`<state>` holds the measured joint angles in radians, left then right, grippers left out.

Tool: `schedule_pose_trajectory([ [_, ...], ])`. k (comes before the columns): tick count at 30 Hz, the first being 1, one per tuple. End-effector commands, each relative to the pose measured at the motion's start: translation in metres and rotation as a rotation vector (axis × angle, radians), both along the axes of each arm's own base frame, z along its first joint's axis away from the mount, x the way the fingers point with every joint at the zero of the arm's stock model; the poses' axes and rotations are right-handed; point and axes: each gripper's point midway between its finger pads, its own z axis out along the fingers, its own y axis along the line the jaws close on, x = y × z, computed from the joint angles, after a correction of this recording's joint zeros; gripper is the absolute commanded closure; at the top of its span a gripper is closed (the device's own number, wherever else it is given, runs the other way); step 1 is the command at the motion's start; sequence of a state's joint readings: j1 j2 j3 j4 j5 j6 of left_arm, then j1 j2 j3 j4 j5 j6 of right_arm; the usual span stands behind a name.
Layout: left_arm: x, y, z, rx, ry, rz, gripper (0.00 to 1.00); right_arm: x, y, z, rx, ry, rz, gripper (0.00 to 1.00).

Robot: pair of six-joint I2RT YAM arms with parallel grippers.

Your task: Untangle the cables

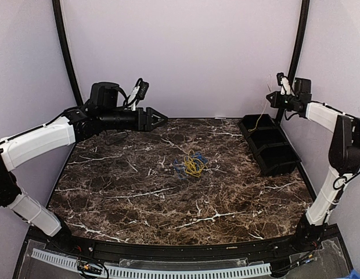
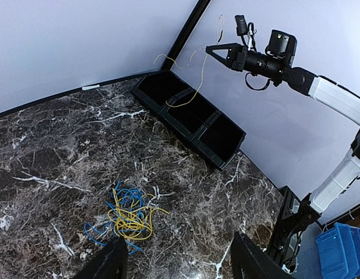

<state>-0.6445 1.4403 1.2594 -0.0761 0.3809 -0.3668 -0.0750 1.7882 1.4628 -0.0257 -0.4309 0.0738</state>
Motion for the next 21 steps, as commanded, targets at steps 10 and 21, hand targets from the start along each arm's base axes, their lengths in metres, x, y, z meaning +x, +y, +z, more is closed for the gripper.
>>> schedule_pose_trajectory([
  [10,-0.005,-0.002,-0.003,-0.005,-0.012,-0.02,0.37,-0.002,-0.001,0.021,-0.017,-0.081,-0.002,1.0],
  [21,-0.003,-0.002,-0.007,-0.001,-0.004,-0.016,0.37,0.018,-0.013,-0.012,0.011,0.049,-0.079,1.0],
])
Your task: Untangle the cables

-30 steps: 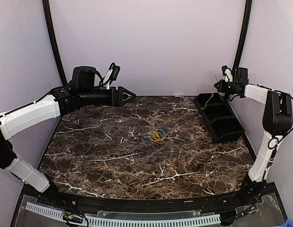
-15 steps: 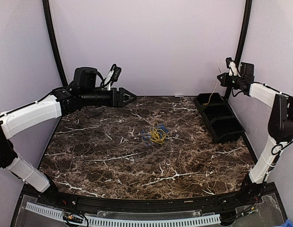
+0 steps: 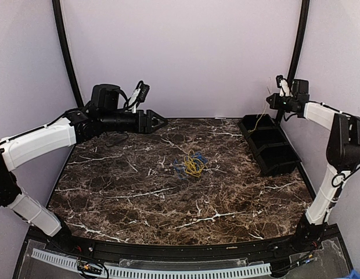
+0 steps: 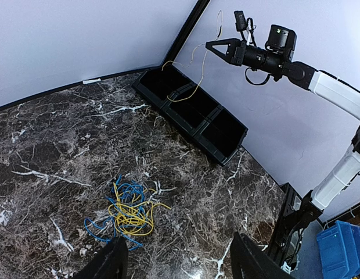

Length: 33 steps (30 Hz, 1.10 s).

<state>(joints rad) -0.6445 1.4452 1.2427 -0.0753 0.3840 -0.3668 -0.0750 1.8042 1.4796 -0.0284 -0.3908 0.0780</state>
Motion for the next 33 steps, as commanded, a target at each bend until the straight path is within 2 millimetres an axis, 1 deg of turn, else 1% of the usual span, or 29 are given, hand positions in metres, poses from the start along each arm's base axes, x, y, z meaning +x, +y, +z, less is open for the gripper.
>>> schedule_pose_trajectory([
  [1,-0.002,-0.002,0.001,-0.01,-0.019,-0.011,0.37,0.015,-0.006,-0.015,0.031,0.058,-0.045,1.0],
  [4,-0.002,-0.001,-0.001,-0.004,-0.016,-0.008,0.37,0.026,-0.01,-0.027,0.057,0.094,-0.08,1.0],
  [7,-0.001,-0.001,-0.002,0.0,-0.013,-0.006,0.37,0.038,-0.017,-0.035,0.083,0.116,-0.127,1.0],
  [10,0.0,-0.001,-0.003,0.005,-0.012,-0.004,0.37,0.051,-0.024,-0.039,0.097,0.12,-0.176,1.0],
  [13,0.001,-0.002,-0.004,0.008,-0.01,-0.003,0.37,0.065,-0.038,-0.042,0.08,0.119,-0.251,1.0],
  [14,0.002,-0.003,-0.002,0.007,-0.011,-0.004,0.37,0.071,-0.042,-0.038,0.076,0.109,-0.27,1.0],
  [15,0.002,-0.004,-0.004,0.011,-0.006,-0.005,0.37,0.076,-0.044,-0.039,0.07,0.107,-0.283,1.0],
  [18,0.005,-0.006,-0.005,0.013,-0.002,-0.006,0.37,0.084,-0.051,-0.044,0.051,0.102,-0.315,1.0],
  [22,0.007,-0.009,-0.007,0.012,0.004,-0.01,0.37,0.087,-0.061,-0.051,0.013,0.09,-0.363,1.0],
  [25,0.009,-0.01,-0.008,0.014,0.007,-0.013,0.37,0.086,-0.06,-0.057,-0.012,0.099,-0.366,1.0],
  [33,0.01,-0.014,-0.01,0.014,0.012,-0.026,0.37,0.078,-0.035,-0.092,-0.051,0.189,-0.333,1.0],
])
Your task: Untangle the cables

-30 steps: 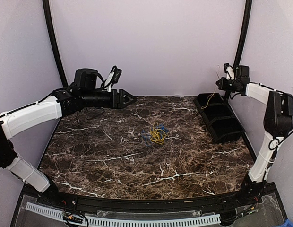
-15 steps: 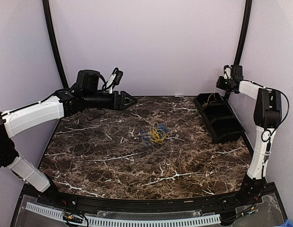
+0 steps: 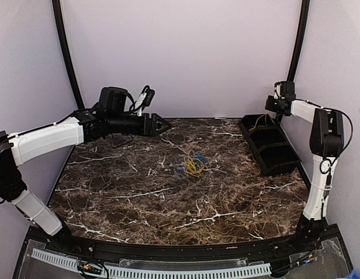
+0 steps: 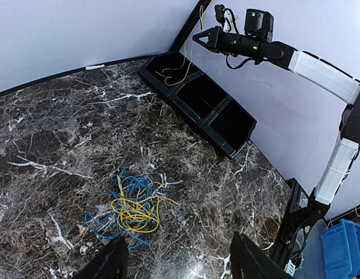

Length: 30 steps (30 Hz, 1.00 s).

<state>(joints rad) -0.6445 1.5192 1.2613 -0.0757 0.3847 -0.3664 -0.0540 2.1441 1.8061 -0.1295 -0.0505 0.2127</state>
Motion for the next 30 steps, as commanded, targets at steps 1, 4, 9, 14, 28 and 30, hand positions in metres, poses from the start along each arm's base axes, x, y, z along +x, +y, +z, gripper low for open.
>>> schedule_pose_trajectory([
  [1,-0.001,-0.005,0.013,-0.02,-0.031,-0.026,0.37,-0.003,0.017,-0.029,-0.025,0.064,0.01,1.0],
  [4,-0.003,-0.004,0.011,-0.015,-0.03,-0.026,0.37,-0.006,0.02,-0.039,-0.031,0.097,-0.002,1.0],
  [9,-0.006,-0.001,0.008,-0.013,-0.032,-0.022,0.37,-0.012,0.014,-0.053,-0.02,0.133,-0.05,1.0],
  [14,-0.008,0.001,0.003,-0.015,-0.026,-0.019,0.37,-0.016,0.031,-0.067,-0.017,0.163,-0.037,1.0],
  [28,-0.009,0.002,0.002,-0.022,-0.016,-0.016,0.37,-0.022,0.04,-0.094,0.046,0.225,-0.039,0.99],
  [30,-0.009,0.002,0.002,-0.024,-0.015,-0.014,0.37,-0.022,0.04,-0.097,0.049,0.232,-0.04,0.96],
])
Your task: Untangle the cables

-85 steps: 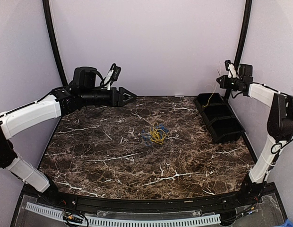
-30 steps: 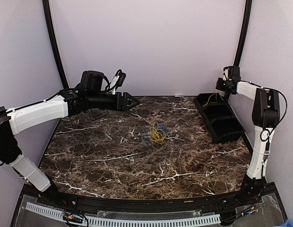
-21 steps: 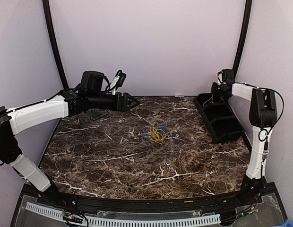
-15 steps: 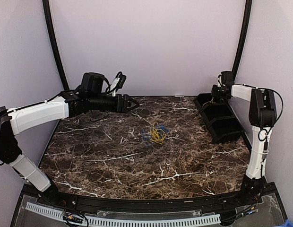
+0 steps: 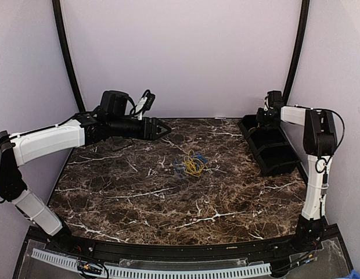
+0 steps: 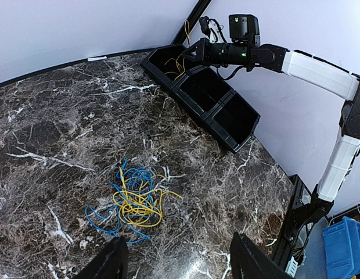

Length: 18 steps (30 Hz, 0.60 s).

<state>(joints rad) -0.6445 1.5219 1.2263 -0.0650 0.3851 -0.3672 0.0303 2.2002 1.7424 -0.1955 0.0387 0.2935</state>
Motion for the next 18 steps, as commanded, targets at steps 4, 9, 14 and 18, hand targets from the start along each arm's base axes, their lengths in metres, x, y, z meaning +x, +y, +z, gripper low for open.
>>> schedule_pose_trajectory([
  [4,-0.009,0.002,0.016,-0.044,-0.036,-0.01,0.37,-0.004,0.003,-0.026,0.04,0.058,-0.005,0.96],
  [9,-0.011,0.004,0.014,-0.048,-0.028,-0.002,0.37,-0.003,0.007,-0.033,0.068,0.068,-0.001,0.96],
  [14,-0.013,0.007,0.016,-0.05,-0.032,0.003,0.37,-0.008,0.014,-0.018,0.099,0.043,0.027,0.81],
  [18,-0.014,0.008,0.014,-0.052,-0.035,0.002,0.37,-0.018,0.012,0.004,0.084,0.012,0.029,0.65],
])
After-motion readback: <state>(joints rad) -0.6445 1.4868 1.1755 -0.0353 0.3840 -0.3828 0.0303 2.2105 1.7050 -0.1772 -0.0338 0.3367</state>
